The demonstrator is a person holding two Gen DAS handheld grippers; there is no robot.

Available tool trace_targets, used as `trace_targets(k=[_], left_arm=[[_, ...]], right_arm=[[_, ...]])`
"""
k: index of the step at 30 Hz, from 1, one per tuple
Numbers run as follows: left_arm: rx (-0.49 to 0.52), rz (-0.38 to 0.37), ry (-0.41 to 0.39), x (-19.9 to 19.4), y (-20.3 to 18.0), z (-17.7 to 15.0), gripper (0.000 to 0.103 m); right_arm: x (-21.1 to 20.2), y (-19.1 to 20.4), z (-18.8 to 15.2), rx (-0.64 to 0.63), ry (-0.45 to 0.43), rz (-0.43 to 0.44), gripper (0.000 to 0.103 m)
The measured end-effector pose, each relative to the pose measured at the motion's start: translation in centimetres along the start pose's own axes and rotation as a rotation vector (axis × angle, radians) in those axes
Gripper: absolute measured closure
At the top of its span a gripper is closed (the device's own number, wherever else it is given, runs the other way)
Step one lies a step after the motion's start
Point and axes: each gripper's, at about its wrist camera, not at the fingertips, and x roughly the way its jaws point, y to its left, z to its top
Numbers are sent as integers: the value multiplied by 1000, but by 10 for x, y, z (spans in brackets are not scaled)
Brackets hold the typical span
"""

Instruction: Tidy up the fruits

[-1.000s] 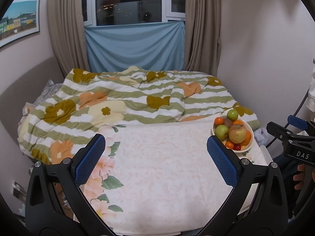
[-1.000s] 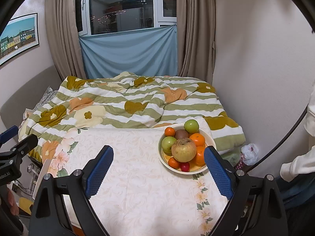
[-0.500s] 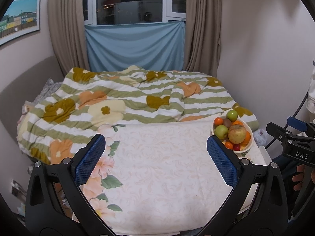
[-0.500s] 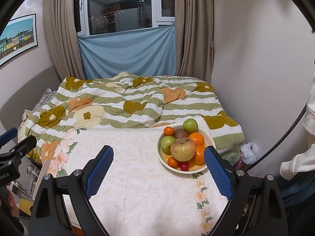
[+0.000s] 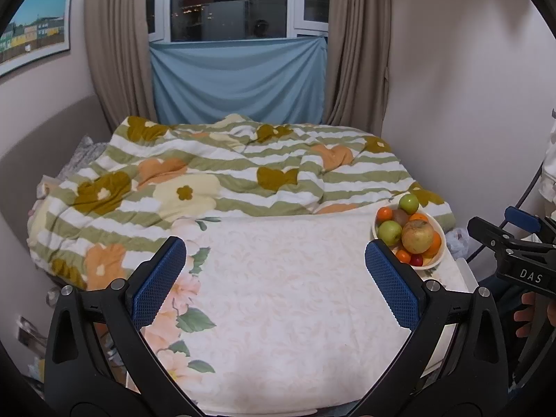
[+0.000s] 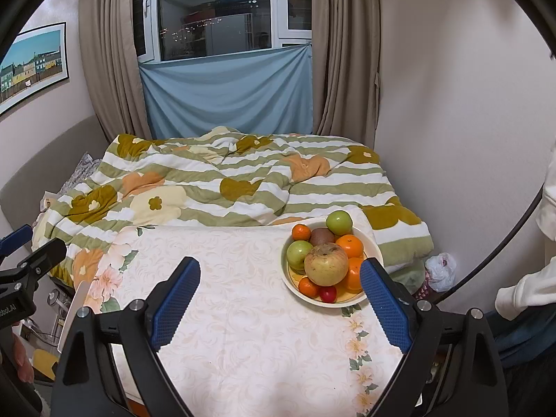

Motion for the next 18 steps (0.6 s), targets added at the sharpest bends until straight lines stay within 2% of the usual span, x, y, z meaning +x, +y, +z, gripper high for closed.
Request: trace_targets(k=[18], left_arm=[[12,13,-16,-5,2,-1,0]], right_arm=[[0,1,0,0,-1,-1,12]])
